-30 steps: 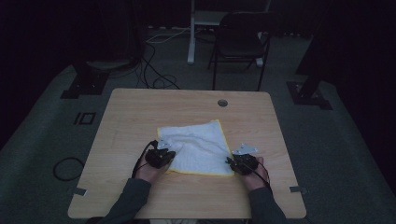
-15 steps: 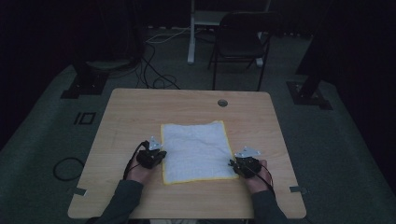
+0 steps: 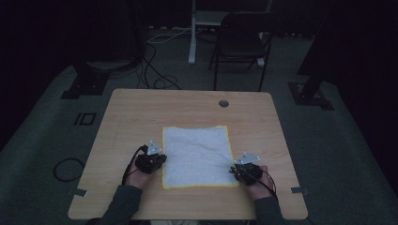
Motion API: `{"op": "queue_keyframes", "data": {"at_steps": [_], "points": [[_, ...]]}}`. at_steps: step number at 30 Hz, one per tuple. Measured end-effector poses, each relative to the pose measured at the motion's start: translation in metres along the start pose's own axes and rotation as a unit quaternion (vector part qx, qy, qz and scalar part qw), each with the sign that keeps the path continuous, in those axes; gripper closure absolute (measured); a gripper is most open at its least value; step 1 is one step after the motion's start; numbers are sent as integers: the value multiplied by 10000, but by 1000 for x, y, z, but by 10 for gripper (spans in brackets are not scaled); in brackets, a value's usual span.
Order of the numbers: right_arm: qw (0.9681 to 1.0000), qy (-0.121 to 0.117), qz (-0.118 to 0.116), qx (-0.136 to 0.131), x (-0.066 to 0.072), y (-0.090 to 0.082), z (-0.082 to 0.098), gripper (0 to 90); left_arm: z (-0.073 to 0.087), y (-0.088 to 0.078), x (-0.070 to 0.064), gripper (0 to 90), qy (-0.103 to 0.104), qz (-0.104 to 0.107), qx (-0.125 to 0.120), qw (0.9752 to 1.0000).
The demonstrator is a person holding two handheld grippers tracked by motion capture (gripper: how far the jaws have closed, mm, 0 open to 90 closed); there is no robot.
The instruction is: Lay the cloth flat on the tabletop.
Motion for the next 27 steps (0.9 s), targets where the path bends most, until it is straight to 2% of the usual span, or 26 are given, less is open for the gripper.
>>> {"op": "queue_keyframes", "data": {"at_steps": [3, 5, 9, 15, 18, 20, 24, 25, 27], "points": [[9999, 42, -154, -16, 2, -2, 0, 728, 0, 1, 1, 817, -19, 11, -46, 10000], [9998, 40, -163, -78, 1, -2, 0, 714, 0, 1, 2, 813, -26, 20, -54, 10000], [9985, 198, -56, -512, -7, 3, -17, 632, -2, 2, 3, 813, -12, -16, -93, 10000], [9987, 158, 50, -485, -19, 31, -35, 604, -5, 6, 6, 813, 45, -127, -176, 9998], [9984, 304, 128, -462, -25, 41, -35, 597, -6, 6, 9, 810, 27, -160, -212, 9996], [9979, 413, 37, -493, -27, 42, -33, 594, -7, 7, 11, 808, -2, -150, -219, 9996], [9977, 452, -6, -500, -27, 40, -30, 599, -7, 7, 12, 804, -7, -162, -228, 9996], [9971, 512, -33, -556, -26, 38, -26, 604, -7, 7, 13, 800, -119, -115, -249, 9996], [9969, 525, -49, -590, -25, 36, -24, 606, -6, 7, 14, 793, -209, -69, -262, 9994]]}}
Point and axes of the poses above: each handheld gripper's, and its own axes: y roughly forward along the jaws, z roughly out of its underside, x roughly to its left, the point moved 5 cm from there along y, roughly forward along the jaws, and after that the axes turned 15 degrees about -y, right-handed, at the moved point
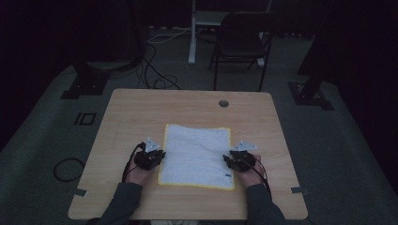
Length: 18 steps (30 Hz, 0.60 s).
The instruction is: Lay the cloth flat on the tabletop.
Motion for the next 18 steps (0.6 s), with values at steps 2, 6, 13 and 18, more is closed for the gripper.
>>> {"op": "queue_keyframes", "data": {"at_steps": [2, 6, 13, 18], "points": [[10000, -9, -5, 1, 1, -1, 1, 606, 0, 0, 0, 773, -17, 16, 3, 10000], [10000, -4, 12, 19, 2, -4, 4, 607, 0, -3, -1, 739, -140, 163, -106, 9997], [10000, 45, 14, -14, 2, -5, 5, 607, -5, -14, 0, 696, -377, 395, -440, 9975], [10000, 48, 14, -12, 2, -5, 5, 607, -7, -16, 0, 670, -506, 531, -498, 9961]]}}
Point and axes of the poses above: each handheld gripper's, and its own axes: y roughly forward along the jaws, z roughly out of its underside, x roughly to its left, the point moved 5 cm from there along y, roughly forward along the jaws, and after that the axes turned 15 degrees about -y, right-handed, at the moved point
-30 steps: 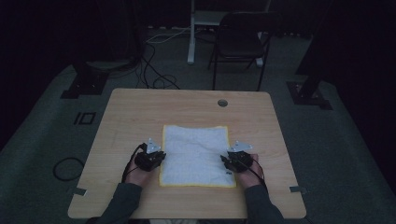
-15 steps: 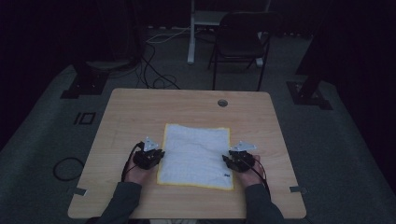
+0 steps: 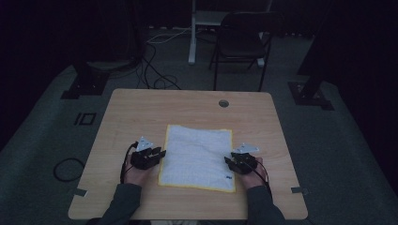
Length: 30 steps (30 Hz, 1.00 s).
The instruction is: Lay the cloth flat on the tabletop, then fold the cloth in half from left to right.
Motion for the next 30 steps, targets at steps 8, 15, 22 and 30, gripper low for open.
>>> {"op": "queue_keyframes", "data": {"at_steps": [8, 15, 22, 30], "points": [[10000, 1, 2, -5, 0, 0, 0, 606, 0, 6, 2, 589, -135, -222, 9, 9997], [10000, -6, 4, -15, 0, 0, 0, 606, 1, 15, 4, 565, -229, -429, 81, 9988], [10000, -9, 7, -17, 0, 0, 0, 606, 3, 18, 4, 557, -195, -566, 143, 9981], [10000, -6, 18, -19, 0, 0, 0, 606, 4, 29, -6, 530, -159, -529, 279, 9981]]}}
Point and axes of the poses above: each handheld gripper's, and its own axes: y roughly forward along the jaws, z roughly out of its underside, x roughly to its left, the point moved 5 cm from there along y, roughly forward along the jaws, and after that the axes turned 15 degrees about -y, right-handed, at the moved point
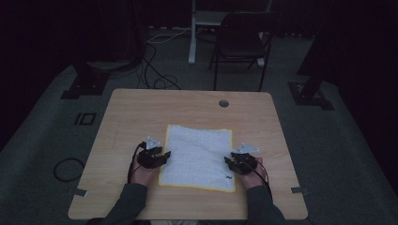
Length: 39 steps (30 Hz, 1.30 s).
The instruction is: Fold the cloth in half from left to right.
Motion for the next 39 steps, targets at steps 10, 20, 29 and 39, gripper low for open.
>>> {"op": "queue_keyframes", "data": {"at_steps": [10, 20, 29, 39], "points": [[10000, -1, 6, -2, 0, 0, 0, 606, -1, 4, -6, 635, 36, -136, -26, 9999], [10000, 7, 16, 3, 1, 0, 0, 610, 3, 4, -14, 821, 178, -76, 15, 9998], [10000, -75, 60, -9, 3, 0, -2, 619, 5, -2, -7, 869, 27, 78, 104, 9999], [9999, -80, 89, -119, 2, -5, -4, 609, 7, -14, 11, 869, -306, -88, 88, 9995]]}}
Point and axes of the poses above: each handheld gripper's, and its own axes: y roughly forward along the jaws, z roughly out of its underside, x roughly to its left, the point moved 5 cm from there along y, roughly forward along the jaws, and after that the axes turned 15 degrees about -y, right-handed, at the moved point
